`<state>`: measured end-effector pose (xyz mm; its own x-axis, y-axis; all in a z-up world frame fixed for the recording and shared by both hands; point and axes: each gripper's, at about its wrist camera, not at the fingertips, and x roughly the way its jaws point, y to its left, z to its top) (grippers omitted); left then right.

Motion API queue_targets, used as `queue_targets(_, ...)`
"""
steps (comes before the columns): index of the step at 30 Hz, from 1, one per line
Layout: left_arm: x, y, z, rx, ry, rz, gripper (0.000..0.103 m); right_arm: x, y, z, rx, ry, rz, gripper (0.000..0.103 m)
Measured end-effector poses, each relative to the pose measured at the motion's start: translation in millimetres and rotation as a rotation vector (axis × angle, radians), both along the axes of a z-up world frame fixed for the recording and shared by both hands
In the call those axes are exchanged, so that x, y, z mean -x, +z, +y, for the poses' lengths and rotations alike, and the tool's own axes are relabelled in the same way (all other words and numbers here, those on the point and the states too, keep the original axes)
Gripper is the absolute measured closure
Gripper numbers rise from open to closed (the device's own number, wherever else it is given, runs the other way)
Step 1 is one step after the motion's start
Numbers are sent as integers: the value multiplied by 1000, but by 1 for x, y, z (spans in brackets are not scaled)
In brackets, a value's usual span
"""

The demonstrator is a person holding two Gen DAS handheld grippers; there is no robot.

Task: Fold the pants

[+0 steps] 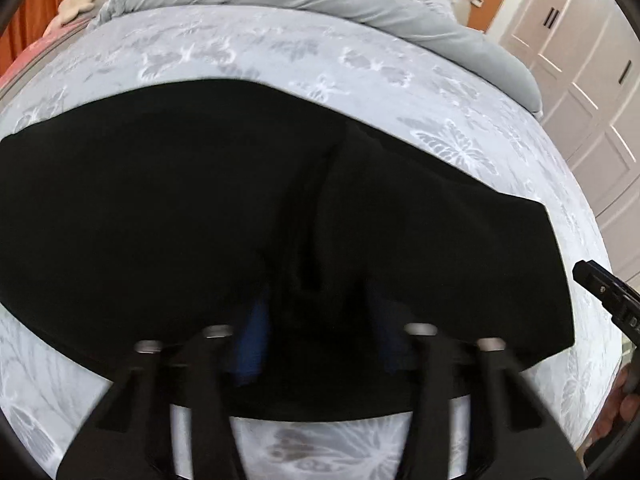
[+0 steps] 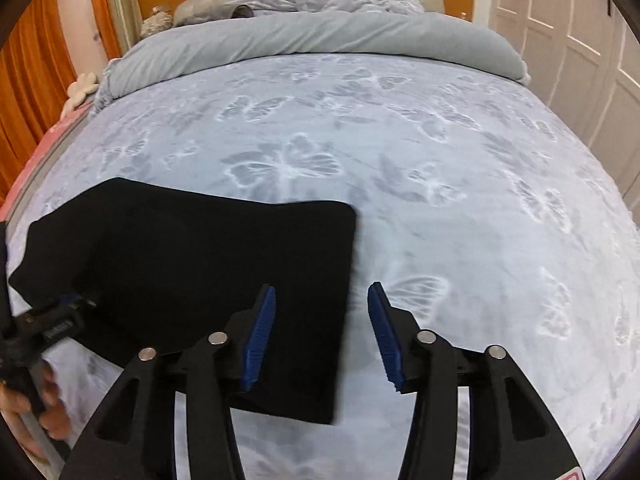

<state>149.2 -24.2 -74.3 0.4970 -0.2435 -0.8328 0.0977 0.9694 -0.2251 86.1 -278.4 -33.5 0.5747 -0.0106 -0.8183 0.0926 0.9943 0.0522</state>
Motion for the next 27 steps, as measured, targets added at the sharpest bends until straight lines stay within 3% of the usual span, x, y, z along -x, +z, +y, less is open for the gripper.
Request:
queue_targets(1, 0, 6, 3, 29, -1, -10, 89, 0, 0, -6, 1, -8, 3, 55)
queue_targets(4, 0, 22, 15, 129, 2, -31, 91, 4, 3, -23, -17, -40, -5, 55)
queue_targets(10, 12, 51, 40, 89, 49, -123, 91, 7, 15, -29, -46, -61, -38, 52)
queue_targets(13, 9, 35, 56, 100, 51, -41, 90, 4, 14, -19, -38, -46, -35, 51)
queue_targets(15, 7, 13, 53, 67, 41, 28, 87, 1, 11, -10, -28, -21, -24, 51)
queue_targets(18, 16, 20, 63, 75, 48, -1, 80, -2, 12, 9, -6, 9, -27, 51)
queue_targets(19, 22, 35, 73, 82, 58, -42, 63, -2, 14, 16, -10, 25, -35, 50)
queue_targets(20, 29, 46, 82, 82, 75, -80, 31, -2, 16, 22, -13, 43, -42, 48)
queue_targets(22, 37, 73, 120, 67, 188, -200, 8, -2, 20, 41, 6, 84, -61, 34)
queue_targets(24, 39, 81, 154, 74, 259, -218, 8, -5, 17, 57, 52, 114, -56, 33)
queue_targets(27, 39, 72, 214, 114, 403, -157, 8, -14, 1, 62, 54, 112, -1, 33)
